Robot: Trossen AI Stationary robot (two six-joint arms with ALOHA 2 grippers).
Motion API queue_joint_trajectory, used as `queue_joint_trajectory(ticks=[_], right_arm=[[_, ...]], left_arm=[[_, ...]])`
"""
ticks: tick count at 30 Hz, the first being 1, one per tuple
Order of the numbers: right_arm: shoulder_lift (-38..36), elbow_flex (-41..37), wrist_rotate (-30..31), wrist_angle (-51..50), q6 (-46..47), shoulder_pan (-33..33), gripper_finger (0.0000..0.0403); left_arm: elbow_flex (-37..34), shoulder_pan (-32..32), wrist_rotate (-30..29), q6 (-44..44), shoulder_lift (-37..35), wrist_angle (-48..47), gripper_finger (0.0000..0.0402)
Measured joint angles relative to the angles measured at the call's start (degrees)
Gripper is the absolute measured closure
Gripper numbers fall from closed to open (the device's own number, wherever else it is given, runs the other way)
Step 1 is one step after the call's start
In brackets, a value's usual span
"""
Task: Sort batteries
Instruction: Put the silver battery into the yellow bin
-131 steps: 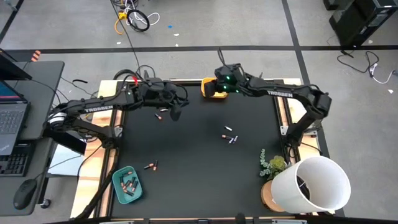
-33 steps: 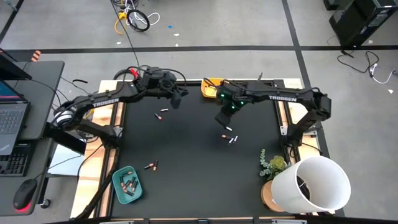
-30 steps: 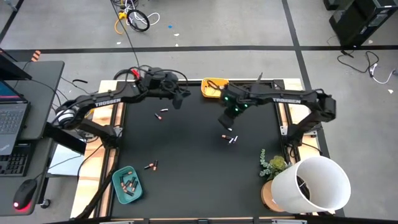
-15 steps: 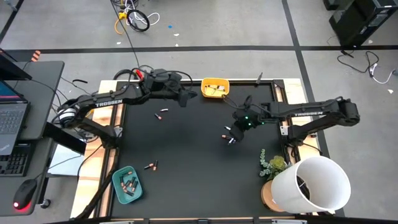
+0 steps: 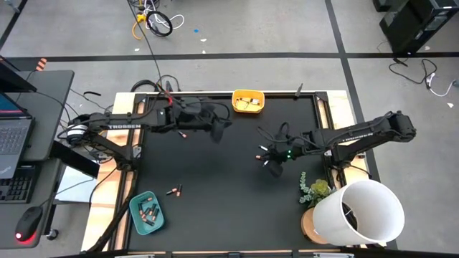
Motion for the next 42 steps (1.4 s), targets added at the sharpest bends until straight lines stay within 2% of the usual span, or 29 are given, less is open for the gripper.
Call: queue_joint_trajectory(ticks=[3,8,17,31,42], right_arm=[[0.1,0.0,4.0,2.6,-0.5,-0.6,0.0368],[-0.1,0.0,2.9,9.5,1.3,-1.8,0.0367],[0.3,0.0,6.3,12.2,-2.4,-3.6,0.0370],[0.3,0.0,2.7,14.5,-7.7,-6.0,0.0375],[0.0,0.0,-1.0,14.7,-5.7,-5.9,0.0380]], left_arm=[[0.0,0.0,0.0,4.5,0.0,-2.1,0.0332],[0.0,0.2,-0.2,5.3,0.0,-1.7,0.0332],[0.0,0.1,-0.2,5.3,0.0,1.1,0.0332],[0.0,0.1,0.0,5.3,0.0,6.3,0.0332],[0.0,0.1,0.0,5.2,0.0,7.5,0.0332]])
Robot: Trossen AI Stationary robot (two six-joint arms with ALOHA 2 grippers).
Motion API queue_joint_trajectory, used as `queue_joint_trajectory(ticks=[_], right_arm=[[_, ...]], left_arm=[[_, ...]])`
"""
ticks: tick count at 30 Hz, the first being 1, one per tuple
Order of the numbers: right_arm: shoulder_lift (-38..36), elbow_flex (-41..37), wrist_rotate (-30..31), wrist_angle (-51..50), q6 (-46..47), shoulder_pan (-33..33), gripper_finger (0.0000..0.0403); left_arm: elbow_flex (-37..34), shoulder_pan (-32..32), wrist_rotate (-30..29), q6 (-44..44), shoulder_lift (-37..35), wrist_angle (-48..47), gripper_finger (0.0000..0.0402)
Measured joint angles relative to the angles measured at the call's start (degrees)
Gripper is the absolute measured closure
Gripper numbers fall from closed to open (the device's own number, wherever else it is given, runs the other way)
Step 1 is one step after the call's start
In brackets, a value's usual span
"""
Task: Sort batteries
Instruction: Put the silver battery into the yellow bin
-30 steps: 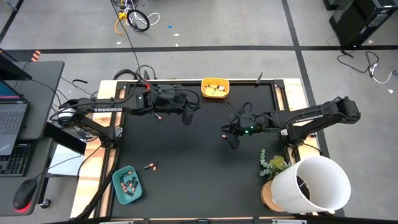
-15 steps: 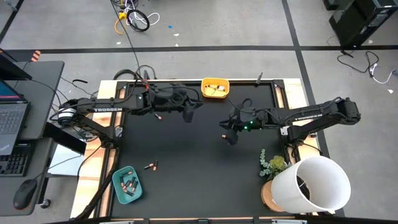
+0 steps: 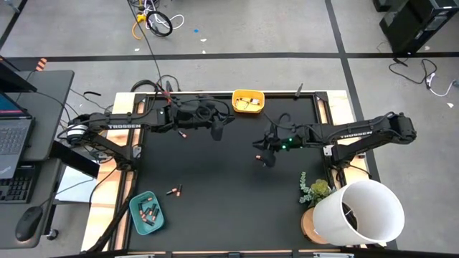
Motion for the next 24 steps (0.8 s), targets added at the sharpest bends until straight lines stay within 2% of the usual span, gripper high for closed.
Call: queue_joint_trajectory(ticks=[6,11,24], right_arm=[[0.2,0.0,-3.4,-0.8,-3.4,0.0,0.0378],[0.2,0.0,-3.6,-0.8,-8.5,-0.4,0.0380],[0.3,0.0,-3.8,-0.8,-5.9,-1.1,0.0380]], left_arm=[[0.0,0.0,0.0,0.0,0.0,0.0,0.0332],[0.0,0.0,0.0,0.0,0.0,-0.1,0.0332],[0.0,0.0,-2.1,0.0,0.0,3.1,0.0332]])
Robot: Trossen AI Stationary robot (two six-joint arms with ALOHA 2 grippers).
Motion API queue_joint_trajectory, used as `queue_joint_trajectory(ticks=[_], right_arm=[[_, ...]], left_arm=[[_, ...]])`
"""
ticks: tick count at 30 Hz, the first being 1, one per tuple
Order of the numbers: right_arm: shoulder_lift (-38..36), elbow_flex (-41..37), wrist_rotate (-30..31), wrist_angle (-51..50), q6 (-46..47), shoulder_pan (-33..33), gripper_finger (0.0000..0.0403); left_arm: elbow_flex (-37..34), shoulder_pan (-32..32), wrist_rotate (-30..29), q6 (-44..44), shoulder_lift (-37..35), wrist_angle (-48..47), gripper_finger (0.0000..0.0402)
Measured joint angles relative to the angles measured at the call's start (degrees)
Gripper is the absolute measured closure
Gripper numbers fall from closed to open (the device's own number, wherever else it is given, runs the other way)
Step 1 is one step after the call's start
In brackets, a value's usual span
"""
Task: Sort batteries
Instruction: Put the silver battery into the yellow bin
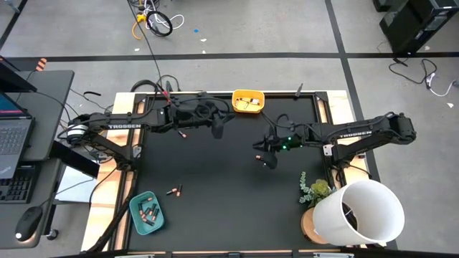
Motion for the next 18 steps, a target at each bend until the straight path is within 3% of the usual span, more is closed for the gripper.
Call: queue_joint_trajectory(ticks=[4,7,12,18], right_arm=[[-0.2,0.0,-2.9,-3.4,4.1,0.3,0.0379],[-0.7,0.0,-5.2,-8.5,8.1,0.3,0.0381],[-0.8,0.0,-2.6,-18.9,6.1,0.5,0.0374],[-0.8,-0.9,-1.1,-19.5,4.3,-0.6,0.0339]], left_arm=[[0.0,-0.3,0.0,-2.9,0.0,0.6,0.0332],[0.0,-0.4,0.0,-10.0,0.0,-0.4,0.0332],[0.0,0.1,-2.5,-11.9,0.0,-0.7,0.0332],[0.0,0.7,-5.0,-12.2,0.0,-0.1,0.0332]])
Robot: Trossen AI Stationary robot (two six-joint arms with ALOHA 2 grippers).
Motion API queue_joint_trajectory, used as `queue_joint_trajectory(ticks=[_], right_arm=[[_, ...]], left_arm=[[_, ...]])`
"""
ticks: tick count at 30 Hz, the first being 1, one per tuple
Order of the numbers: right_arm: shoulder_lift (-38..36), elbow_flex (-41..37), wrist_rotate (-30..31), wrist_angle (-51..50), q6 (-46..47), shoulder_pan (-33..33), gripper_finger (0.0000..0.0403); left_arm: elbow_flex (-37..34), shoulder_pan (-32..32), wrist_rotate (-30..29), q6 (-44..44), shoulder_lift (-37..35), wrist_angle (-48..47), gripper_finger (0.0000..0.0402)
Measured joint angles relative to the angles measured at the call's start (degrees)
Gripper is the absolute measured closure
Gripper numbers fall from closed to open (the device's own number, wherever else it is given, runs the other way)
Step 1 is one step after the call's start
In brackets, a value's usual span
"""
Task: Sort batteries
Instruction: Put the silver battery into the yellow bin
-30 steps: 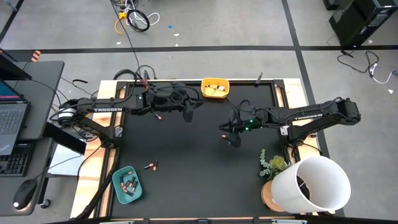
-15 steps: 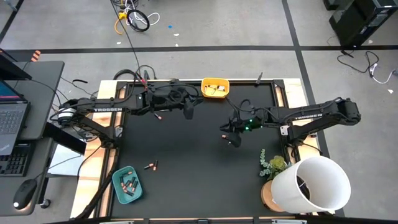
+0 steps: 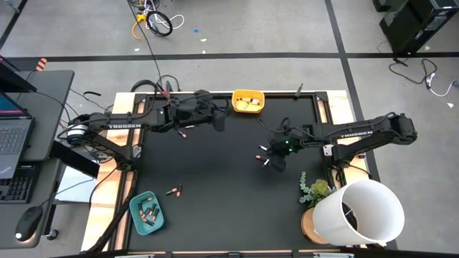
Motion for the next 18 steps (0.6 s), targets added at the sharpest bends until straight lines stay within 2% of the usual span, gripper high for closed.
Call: queue_joint_trajectory(ticks=[3,7,11,18], right_arm=[[0.0,-2.9,3.4,0.7,-0.9,-1.0,0.0317],[0.3,-7.1,3.1,6.3,-1.2,-3.5,0.0292],[2.2,-9.6,3.7,9.8,-5.3,-4.4,0.0279],[6.3,-11.5,9.5,19.1,-12.2,-4.3,0.0279]], left_arm=[[0.0,0.6,-2.6,1.1,0.0,-0.7,0.0332],[0.0,0.5,-6.3,1.9,0.0,-0.6,0.0332],[0.0,0.7,-3.9,0.2,0.2,-2.3,0.0332],[0.0,0.4,-1.2,0.0,1.5,-4.3,0.0332]])
